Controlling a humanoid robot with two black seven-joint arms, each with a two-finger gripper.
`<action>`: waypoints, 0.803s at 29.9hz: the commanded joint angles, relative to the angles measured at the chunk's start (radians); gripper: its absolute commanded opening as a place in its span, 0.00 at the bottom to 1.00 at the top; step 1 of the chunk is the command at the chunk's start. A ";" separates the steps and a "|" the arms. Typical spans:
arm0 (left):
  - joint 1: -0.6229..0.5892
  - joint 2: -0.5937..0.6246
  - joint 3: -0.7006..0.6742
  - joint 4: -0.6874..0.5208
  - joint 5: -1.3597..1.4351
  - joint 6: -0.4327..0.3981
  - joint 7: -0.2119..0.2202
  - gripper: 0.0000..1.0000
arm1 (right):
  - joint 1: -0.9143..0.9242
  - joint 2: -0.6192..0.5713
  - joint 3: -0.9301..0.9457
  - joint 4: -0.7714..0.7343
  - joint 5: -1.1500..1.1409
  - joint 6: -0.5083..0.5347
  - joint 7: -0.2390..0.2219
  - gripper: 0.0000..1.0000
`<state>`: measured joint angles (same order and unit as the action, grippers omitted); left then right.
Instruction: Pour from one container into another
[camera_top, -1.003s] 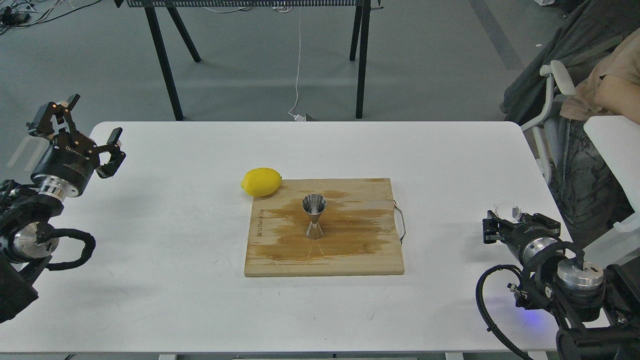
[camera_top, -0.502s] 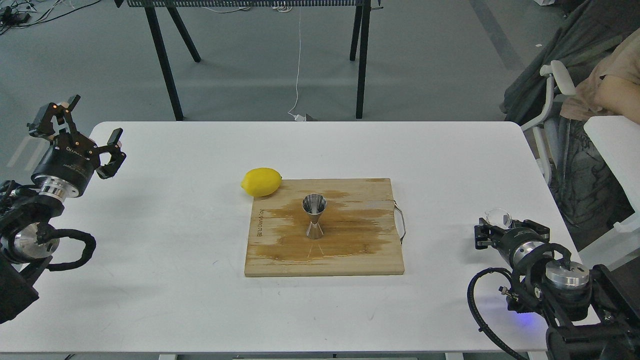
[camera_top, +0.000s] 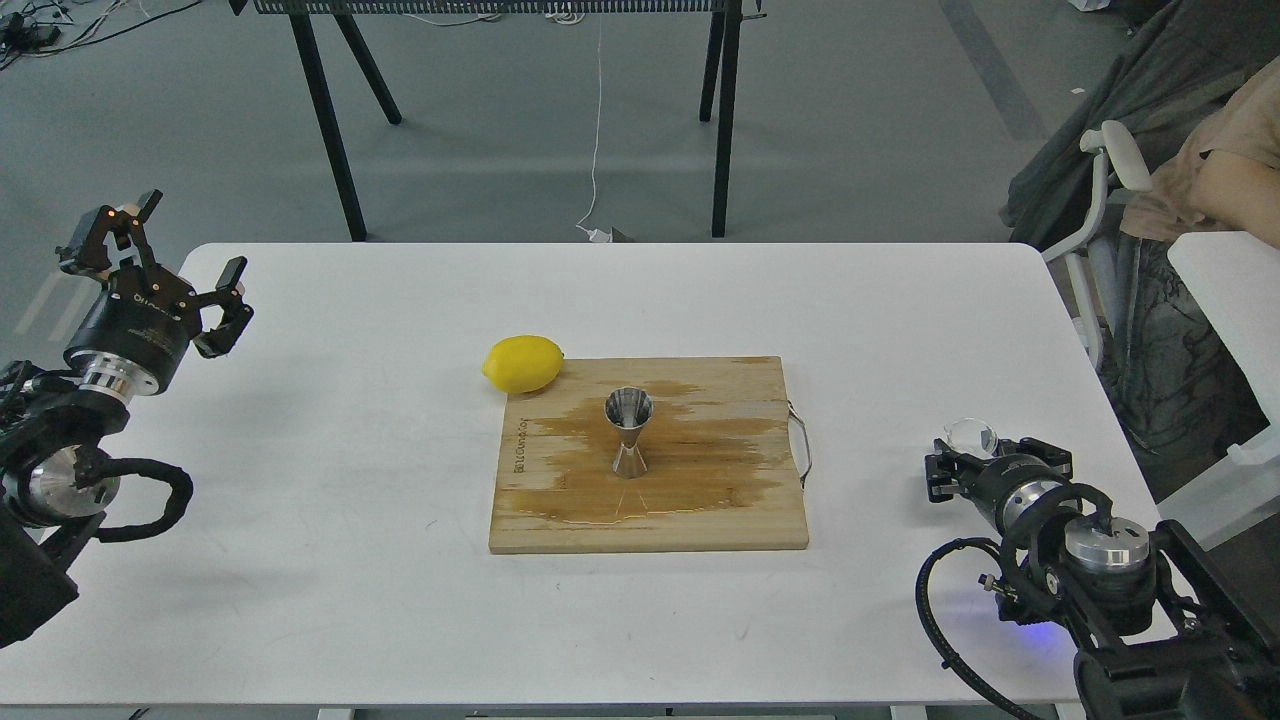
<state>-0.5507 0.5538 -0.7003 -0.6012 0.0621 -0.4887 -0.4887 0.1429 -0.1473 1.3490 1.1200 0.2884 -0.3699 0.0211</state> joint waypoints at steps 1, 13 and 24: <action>0.005 0.001 -0.001 0.000 -0.001 0.000 0.000 0.99 | 0.001 -0.001 -0.001 -0.005 0.000 0.000 -0.001 0.50; 0.009 0.001 -0.001 0.000 -0.001 0.000 0.000 0.99 | 0.007 -0.001 -0.001 0.001 0.000 0.000 0.000 0.85; 0.009 0.001 -0.001 0.000 -0.001 0.000 0.000 0.99 | 0.007 -0.006 -0.001 0.012 0.003 0.000 -0.001 0.96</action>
<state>-0.5415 0.5553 -0.7010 -0.6012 0.0613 -0.4887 -0.4887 0.1507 -0.1501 1.3482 1.1293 0.2893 -0.3697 0.0206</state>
